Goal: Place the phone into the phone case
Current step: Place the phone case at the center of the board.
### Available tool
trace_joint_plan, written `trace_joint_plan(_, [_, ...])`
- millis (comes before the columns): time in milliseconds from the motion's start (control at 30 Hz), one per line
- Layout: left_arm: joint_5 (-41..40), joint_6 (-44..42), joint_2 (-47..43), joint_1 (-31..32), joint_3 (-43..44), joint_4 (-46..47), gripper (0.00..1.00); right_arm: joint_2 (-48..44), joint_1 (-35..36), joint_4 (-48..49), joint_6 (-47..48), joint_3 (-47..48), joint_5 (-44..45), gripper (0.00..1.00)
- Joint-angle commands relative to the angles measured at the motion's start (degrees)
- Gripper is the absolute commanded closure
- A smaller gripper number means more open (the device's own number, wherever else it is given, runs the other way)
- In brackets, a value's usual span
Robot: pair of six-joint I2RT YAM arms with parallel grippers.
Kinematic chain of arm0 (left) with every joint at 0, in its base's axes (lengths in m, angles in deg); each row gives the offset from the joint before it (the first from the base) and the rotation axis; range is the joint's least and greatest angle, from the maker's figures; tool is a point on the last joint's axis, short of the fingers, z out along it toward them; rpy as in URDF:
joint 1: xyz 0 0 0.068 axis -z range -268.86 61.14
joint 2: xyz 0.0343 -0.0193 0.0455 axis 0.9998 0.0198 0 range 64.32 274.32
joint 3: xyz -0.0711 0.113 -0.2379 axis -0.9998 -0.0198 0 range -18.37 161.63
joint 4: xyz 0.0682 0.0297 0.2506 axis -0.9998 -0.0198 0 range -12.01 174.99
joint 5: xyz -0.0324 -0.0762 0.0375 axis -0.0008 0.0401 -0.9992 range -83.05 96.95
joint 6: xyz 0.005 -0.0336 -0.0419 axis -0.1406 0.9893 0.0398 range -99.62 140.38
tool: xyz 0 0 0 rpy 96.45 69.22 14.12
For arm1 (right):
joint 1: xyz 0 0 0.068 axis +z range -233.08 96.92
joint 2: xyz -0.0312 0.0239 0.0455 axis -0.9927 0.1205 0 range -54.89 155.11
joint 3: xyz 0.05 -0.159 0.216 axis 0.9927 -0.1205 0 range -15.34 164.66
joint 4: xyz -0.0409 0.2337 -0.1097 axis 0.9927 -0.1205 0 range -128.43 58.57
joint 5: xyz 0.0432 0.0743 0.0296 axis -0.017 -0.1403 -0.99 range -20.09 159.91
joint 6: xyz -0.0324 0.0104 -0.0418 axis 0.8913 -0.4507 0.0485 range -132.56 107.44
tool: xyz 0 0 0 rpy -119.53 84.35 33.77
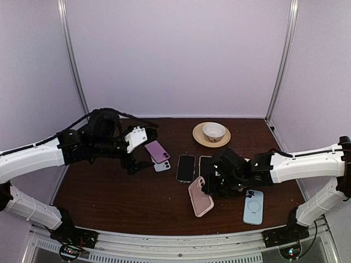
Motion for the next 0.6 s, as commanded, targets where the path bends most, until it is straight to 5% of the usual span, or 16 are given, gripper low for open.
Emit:
trace_joint_plan(0, [1.17, 16.43, 1.90, -3.80, 3.88, -1.28, 0.03, 2.16, 0.76, 11.27, -10.95, -4.80, 6.43, 1.00])
trace_joint_plan(500, [-4.52, 19.56, -1.32, -3.96, 2.42, -3.86, 0.03, 5.06, 5.57, 7.53, -20.69, -10.81, 5.97, 1.00])
trace_joint_plan(567, [-4.19, 19.70, -1.92, -4.07, 2.13, -3.43, 0.03, 4.71, 5.70, 7.40, -20.88, -12.17, 4.84, 0.93])
